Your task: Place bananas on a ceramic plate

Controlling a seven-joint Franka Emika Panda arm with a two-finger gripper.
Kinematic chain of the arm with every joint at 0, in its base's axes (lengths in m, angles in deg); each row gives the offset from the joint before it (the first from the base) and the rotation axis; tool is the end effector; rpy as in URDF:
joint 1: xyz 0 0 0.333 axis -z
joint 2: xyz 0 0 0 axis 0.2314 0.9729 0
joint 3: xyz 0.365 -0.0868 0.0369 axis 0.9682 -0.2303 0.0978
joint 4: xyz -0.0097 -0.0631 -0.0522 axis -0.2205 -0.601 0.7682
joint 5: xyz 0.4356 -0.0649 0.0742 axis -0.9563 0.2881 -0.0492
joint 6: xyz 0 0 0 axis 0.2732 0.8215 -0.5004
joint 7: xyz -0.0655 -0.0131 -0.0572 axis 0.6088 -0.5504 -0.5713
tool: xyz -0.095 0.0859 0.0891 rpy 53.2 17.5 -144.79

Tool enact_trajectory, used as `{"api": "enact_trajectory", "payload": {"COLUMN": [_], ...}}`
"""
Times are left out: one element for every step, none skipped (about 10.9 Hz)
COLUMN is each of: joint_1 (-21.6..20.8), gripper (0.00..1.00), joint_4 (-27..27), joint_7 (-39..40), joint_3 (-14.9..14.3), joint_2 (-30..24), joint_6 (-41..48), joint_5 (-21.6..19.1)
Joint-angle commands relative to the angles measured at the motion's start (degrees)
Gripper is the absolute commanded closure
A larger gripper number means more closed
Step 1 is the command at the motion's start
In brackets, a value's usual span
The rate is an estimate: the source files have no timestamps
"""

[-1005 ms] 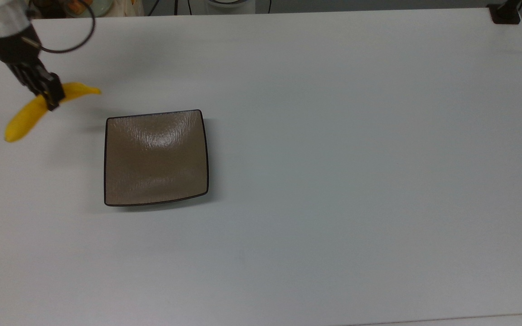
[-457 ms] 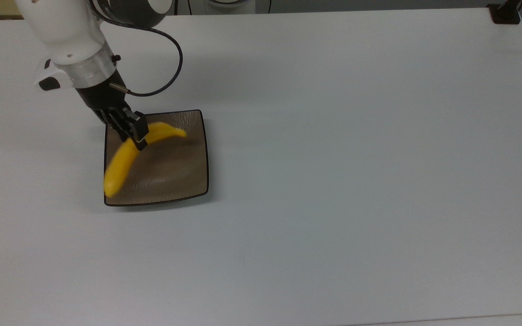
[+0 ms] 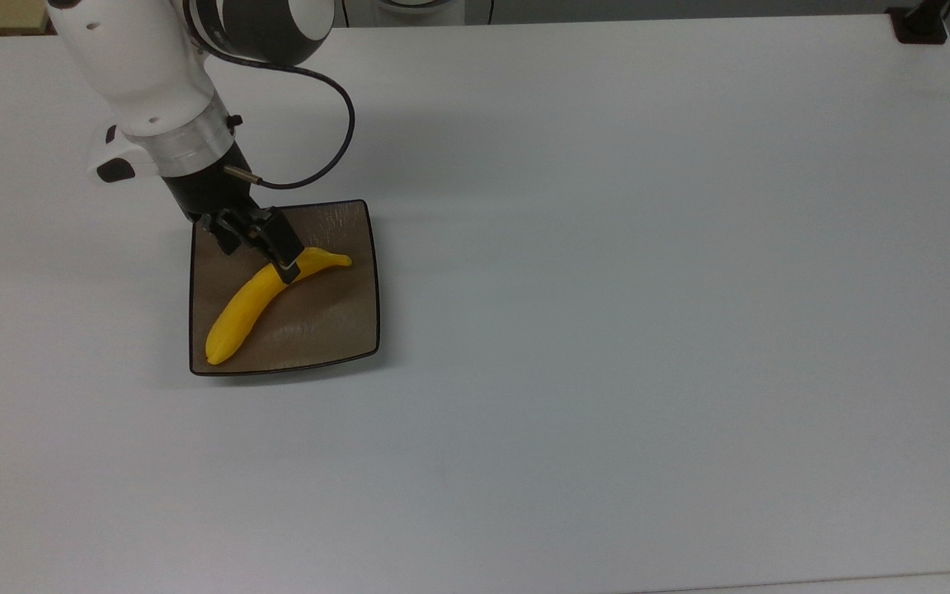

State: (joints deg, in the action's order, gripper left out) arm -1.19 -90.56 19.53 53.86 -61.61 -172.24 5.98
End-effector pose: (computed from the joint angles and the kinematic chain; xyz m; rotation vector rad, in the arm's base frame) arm 0.7564 -0.1050 0.3819 -2.8083 0.7104 -0.2445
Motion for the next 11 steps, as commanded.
{"api": "enact_trajectory", "payload": {"joint_1": [-1.3,-1.9,-2.3,-3.0,-4.0,-4.5,-6.1,-7.4,-8.7,-10.2,-11.6], "gripper": [0.00,0.00,0.00,0.00,0.00,0.00,0.00,0.00,0.00,0.00,0.00], "joint_4": [0.8,0.7,0.6,0.1,-0.5,-1.0,-1.7,-2.6,-3.7,-4.5,-5.6], "joint_7": [0.1,0.2,0.8,2.5,5.4,7.3,8.8,8.9,8.9,8.9,8.9], "joint_3": [1.5,1.6,1.6,1.6,1.6,1.6,1.6,1.6,1.6,1.0,0.6], "joint_2": [-4.0,-6.0,-7.7,-9.7,-11.2,-12.0,-13.4,-15.1,-16.7,-18.2,-19.2], "joint_6": [1.7,4.8,9.2,14.2,19.6,22.7,25.9,26.8,26.8,26.3,25.8], "joint_5": [2.1,3.2,6.0,8.5,10.3,11.3,12.9,14.7,15.2,15.5,15.9]}}
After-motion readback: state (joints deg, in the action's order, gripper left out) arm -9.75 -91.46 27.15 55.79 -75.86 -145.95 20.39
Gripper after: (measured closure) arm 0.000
